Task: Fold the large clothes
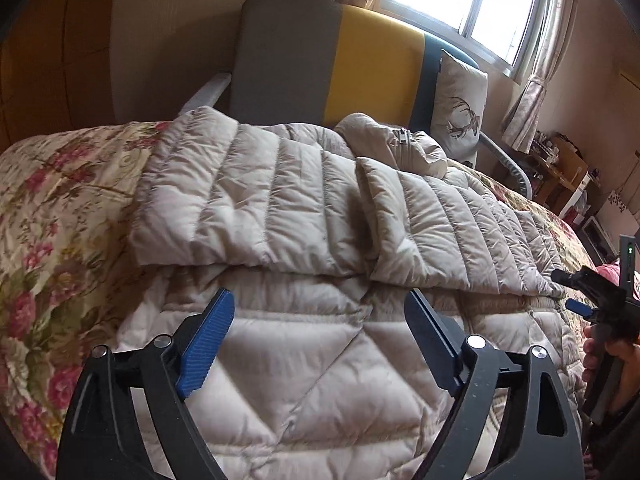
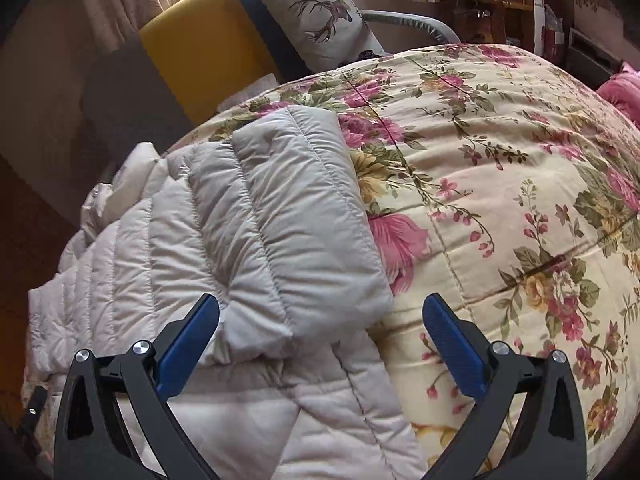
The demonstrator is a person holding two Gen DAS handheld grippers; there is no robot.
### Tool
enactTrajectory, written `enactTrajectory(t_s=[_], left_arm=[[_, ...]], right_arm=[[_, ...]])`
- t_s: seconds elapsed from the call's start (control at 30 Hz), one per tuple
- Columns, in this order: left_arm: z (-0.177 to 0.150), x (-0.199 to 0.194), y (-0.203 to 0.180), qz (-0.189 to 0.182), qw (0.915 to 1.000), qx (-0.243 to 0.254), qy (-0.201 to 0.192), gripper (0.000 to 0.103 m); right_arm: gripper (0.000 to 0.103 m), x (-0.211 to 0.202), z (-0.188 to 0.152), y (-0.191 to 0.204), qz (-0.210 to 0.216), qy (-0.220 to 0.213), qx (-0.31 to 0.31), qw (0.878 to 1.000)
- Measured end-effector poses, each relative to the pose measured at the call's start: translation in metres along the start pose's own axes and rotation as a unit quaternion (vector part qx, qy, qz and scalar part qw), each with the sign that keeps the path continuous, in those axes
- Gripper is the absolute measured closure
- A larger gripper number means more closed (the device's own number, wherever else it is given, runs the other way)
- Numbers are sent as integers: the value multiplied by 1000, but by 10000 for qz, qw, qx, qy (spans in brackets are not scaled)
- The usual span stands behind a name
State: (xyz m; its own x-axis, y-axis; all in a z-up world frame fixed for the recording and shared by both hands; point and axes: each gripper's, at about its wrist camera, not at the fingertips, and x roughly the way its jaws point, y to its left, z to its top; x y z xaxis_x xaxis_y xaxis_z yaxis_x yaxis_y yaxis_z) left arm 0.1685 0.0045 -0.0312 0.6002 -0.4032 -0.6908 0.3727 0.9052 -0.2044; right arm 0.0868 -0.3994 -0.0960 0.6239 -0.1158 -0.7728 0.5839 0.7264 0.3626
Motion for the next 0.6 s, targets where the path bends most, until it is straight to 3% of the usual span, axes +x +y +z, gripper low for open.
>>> enactTrajectory(t_s=[0.1,0.23,0.47,0.6], left_arm=[[-9,-21,19,31,9999,-108,-77,15],[-24,-52,47,53,9996,-83,-267,15],[-62,-87,87,-127,9996,21,-250,15],[-88,-94,111,-329,9985,-424,-118,15]], right_arm=[[2,-29,-7,-4,337,-88,-311,9989],[2,-55,-25,-16,841,198,-942,9918],[22,-100,-59,-76,1508,189,-536,9869],[26,-105,-90,-94,1864,519,-557,9795]])
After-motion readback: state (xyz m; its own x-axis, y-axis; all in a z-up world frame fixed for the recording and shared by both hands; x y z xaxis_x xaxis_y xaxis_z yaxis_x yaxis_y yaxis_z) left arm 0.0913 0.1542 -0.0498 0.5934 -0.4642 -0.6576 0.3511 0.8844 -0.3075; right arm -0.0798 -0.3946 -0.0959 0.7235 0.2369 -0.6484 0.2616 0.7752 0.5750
